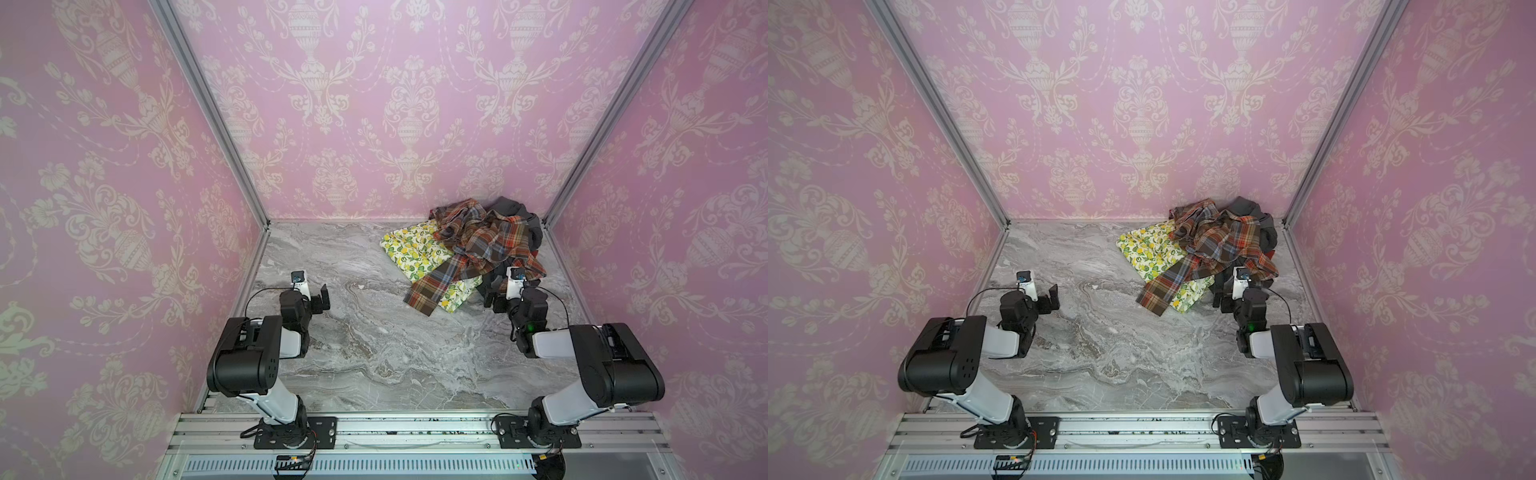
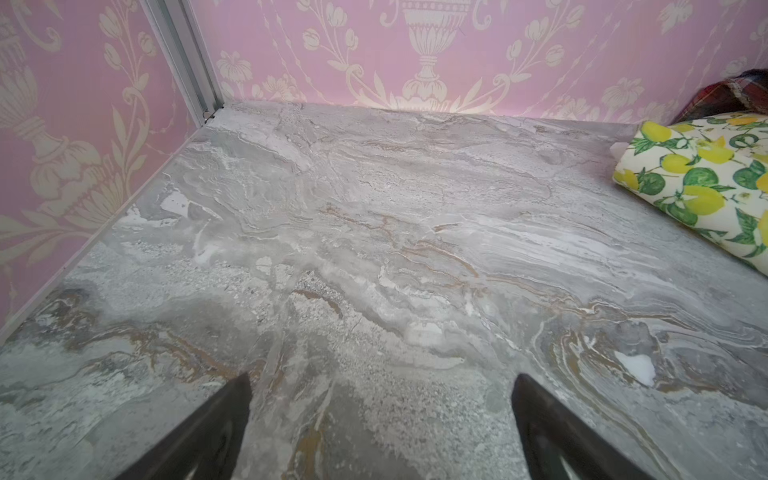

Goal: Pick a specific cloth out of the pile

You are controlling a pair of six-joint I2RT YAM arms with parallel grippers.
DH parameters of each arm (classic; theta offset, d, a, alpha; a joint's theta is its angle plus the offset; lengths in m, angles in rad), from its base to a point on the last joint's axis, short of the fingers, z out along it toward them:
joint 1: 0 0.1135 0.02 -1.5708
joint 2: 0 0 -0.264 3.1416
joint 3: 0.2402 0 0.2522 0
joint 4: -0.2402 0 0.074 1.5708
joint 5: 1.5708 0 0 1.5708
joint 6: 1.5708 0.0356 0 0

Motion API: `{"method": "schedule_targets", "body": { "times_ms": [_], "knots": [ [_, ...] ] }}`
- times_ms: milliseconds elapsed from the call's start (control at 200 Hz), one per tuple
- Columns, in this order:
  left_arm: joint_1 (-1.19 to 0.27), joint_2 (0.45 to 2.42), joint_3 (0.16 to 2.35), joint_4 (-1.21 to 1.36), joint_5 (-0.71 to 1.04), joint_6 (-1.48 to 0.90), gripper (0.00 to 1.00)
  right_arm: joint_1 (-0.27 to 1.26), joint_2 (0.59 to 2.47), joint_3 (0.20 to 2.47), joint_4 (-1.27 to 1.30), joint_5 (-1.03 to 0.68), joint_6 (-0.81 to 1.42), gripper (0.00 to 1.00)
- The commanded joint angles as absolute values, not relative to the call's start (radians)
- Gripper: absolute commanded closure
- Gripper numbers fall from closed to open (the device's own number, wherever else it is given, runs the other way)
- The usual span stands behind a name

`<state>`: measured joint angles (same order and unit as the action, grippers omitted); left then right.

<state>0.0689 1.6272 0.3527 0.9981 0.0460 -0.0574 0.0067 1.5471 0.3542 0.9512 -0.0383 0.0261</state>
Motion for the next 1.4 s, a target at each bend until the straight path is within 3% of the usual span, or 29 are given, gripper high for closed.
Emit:
{"method": "schedule_targets", "body": {
  "times_ms": [0, 946, 1396],
  "knots": [
    [0.066, 1.636, 0.36, 1.002, 0.051, -0.031, 0.01, 0.002, 1.547, 0.366, 0.946, -0.05, 0.039, 0.0],
    [0.066, 1.635, 0.359, 1.004, 0.029, -0.037, 0.01, 0.002, 1.547, 0.367, 0.946, -0.051, 0.038, 0.0],
    [0.039, 1.634, 0.362, 0.997, -0.075, -0.036, 0.01, 0.001, 1.547, 0.367, 0.945, -0.051, 0.038, 0.0]
  ]
}}
